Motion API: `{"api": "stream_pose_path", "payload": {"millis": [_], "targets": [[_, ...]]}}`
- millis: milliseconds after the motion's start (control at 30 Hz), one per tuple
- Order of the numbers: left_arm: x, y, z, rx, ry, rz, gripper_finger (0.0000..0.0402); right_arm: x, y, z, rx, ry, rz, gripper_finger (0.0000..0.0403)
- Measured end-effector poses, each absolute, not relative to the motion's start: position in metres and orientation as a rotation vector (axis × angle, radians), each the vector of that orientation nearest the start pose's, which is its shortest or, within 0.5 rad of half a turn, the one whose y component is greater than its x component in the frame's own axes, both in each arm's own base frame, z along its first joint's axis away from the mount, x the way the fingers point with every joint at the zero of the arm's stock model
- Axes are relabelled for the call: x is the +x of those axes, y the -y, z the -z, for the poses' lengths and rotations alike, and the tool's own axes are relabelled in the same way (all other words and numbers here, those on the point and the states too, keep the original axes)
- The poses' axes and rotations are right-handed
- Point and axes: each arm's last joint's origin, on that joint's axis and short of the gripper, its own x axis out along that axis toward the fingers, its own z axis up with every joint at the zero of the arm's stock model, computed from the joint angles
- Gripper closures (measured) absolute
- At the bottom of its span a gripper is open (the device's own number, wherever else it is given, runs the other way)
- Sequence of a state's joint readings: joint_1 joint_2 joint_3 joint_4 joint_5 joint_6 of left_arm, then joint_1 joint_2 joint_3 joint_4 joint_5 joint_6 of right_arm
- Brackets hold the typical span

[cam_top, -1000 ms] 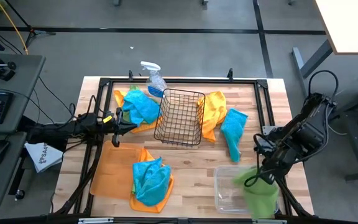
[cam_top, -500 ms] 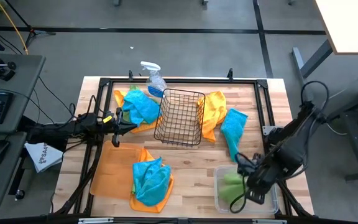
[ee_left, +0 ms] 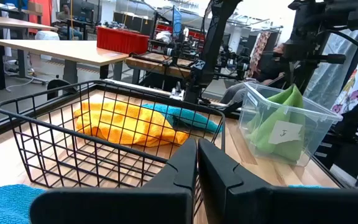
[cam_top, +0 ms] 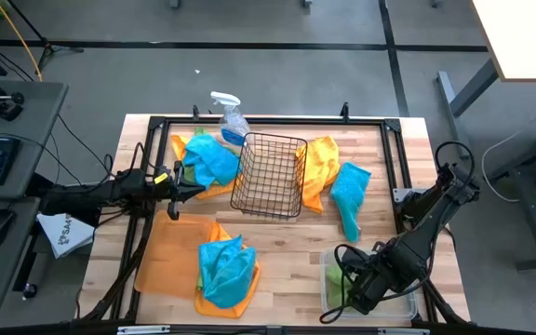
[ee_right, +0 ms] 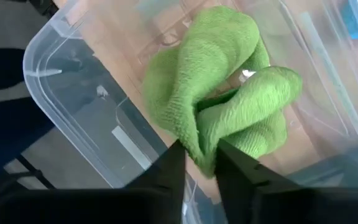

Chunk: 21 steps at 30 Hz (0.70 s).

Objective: Sort microfiber towel by color & place in baskets
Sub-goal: Put the top right green microfiber towel into the transparent bin, then put the top green microfiber towel into the transparent bin

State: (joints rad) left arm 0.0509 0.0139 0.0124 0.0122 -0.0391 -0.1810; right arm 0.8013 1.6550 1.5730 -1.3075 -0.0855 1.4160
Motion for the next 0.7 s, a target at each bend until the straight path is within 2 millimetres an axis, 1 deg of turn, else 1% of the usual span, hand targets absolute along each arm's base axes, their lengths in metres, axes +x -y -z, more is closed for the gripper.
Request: {"api": "stream_pose_path", "payload": {"millis": [167, 233, 300, 400, 467, 500, 600, 700], "targets": [[0.098, -0.006, -0.168, -0.18, 0.019, -0.088, 0.0398, 0.211, -0.224, -0.311, 0.646, -1.513, 0.336, 0.0243], [0.098, -0.006, -0.168, -0.18, 0.019, -0.088, 0.0398, 0.211, -0.224, -0.311, 0.642, -1.515, 0.34, 0.0221], [0.098, -0.006, -0.168, -0.18, 0.019, -0.089, 0.0398, 0.208, -0.224, -0.308, 0.647, -1.521, 0.361, 0.0207], [0.098, -0.006, -0.168, -0.181, 0.019, -0.088, 0.0398, 0.198, -0.223, -0.292, 0.7, -1.555, 0.385, 0.0203], [0.098, -0.006, -0.168, -0.18, 0.019, -0.088, 0.0398, 0.19, -0.221, -0.282, 0.777, -1.538, 0.382, 0.0205], [0.098, -0.006, -0.168, -0.18, 0.019, -0.089, 0.0398, 0.187, -0.218, -0.281, 0.819, -1.513, 0.375, 0.0206], [0.098, -0.006, -0.168, -0.18, 0.019, -0.088, 0.0398, 0.18, -0.201, -0.29, 0.922, -1.386, 0.335, 0.0208], [0.098, -0.006, -0.168, -0.181, 0.019, -0.089, 0.0398, 0.17, -0.18, -0.309, 0.965, -1.279, 0.302, 0.0208]]}}
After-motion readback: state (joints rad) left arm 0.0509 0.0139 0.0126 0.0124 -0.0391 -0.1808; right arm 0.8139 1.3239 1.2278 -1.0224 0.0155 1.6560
